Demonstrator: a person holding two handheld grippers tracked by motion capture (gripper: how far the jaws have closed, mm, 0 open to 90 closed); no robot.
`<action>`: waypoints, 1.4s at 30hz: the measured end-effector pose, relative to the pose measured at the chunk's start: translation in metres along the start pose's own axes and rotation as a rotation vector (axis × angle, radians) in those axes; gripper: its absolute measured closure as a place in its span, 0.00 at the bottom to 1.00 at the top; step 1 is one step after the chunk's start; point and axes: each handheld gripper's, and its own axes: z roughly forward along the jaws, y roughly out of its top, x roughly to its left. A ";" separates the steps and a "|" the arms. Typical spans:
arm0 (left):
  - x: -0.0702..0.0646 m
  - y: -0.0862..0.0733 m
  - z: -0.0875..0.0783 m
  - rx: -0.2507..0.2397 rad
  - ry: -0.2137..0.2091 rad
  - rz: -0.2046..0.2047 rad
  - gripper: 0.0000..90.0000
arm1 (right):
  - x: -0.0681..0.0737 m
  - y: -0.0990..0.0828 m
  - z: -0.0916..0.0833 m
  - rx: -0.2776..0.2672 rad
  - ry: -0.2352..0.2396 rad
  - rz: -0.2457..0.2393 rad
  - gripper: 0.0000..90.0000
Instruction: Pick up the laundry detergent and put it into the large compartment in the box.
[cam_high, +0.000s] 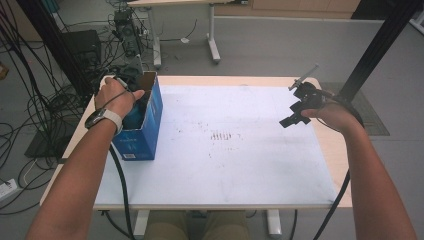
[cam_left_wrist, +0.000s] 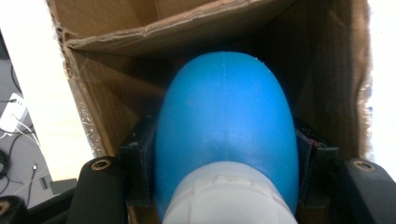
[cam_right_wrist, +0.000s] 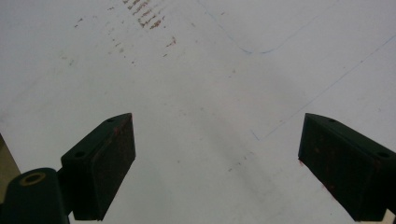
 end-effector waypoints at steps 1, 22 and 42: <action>0.001 -0.001 0.000 -0.003 -0.002 -0.002 0.42 | 0.000 0.000 0.000 0.001 0.000 0.000 0.12; 0.000 -0.002 0.001 -0.005 0.001 -0.001 0.42 | 0.003 -0.001 -0.003 -0.001 -0.007 0.001 0.12; -0.002 -0.003 0.001 -0.007 0.007 0.001 0.41 | 0.003 -0.004 -0.004 -0.001 -0.011 0.001 0.12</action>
